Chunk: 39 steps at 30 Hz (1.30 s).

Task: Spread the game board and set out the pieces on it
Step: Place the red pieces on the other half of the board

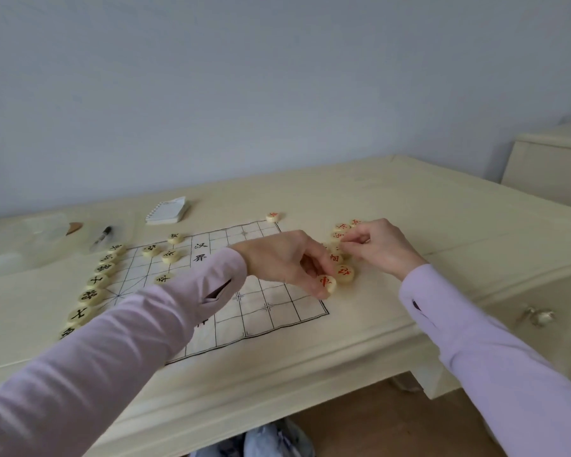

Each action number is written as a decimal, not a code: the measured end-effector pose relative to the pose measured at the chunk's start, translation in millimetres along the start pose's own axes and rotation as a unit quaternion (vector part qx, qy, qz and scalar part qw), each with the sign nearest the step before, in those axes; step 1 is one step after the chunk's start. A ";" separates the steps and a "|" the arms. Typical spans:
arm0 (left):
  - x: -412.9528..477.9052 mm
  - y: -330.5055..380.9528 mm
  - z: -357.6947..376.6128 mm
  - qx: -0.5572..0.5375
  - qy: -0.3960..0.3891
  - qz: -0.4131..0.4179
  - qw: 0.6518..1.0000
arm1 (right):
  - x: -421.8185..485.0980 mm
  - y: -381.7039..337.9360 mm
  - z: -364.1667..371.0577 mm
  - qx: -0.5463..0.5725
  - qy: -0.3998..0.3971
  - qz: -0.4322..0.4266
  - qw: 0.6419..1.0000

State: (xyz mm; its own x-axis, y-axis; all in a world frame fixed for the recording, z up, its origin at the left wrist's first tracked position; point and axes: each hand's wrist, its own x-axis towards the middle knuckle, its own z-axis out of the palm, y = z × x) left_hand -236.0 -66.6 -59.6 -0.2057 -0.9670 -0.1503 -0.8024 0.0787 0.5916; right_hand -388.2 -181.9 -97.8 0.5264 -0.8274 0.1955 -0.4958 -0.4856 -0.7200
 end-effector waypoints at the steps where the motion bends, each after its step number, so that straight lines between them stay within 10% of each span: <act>1: -2.7 1.3 3.9 0.013 -0.007 0.003 1.000 | -2.4 0.9 0.6 -0.001 -0.002 0.001 1.000; 14: -7.9 1.1 14.2 0.050 -0.019 -0.014 0.998 | -6.7 8.1 0.1 0.047 0.001 0.022 0.999; 21: 8.7 -6.8 -7.7 0.035 0.241 -0.075 0.967 | -11.3 9.4 -2.5 0.066 -0.053 0.028 0.996; 28: 25.8 -3.8 10.5 0.050 0.187 -0.104 0.976 | -20.3 0.9 -4.6 -0.051 -0.109 0.007 0.993; 39: 32.9 -12.1 11.7 0.078 0.224 -0.100 0.966 | -14.8 28.6 -19.3 0.081 -0.164 -0.027 0.983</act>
State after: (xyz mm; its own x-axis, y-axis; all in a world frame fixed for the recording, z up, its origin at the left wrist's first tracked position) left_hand -239.6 -96.6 -80.9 0.1973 -0.9718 0.1287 -0.8827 -0.1190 0.4545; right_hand -423.4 -189.0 -108.4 0.7562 -0.6537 0.0300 -0.3594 -0.4533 -0.8157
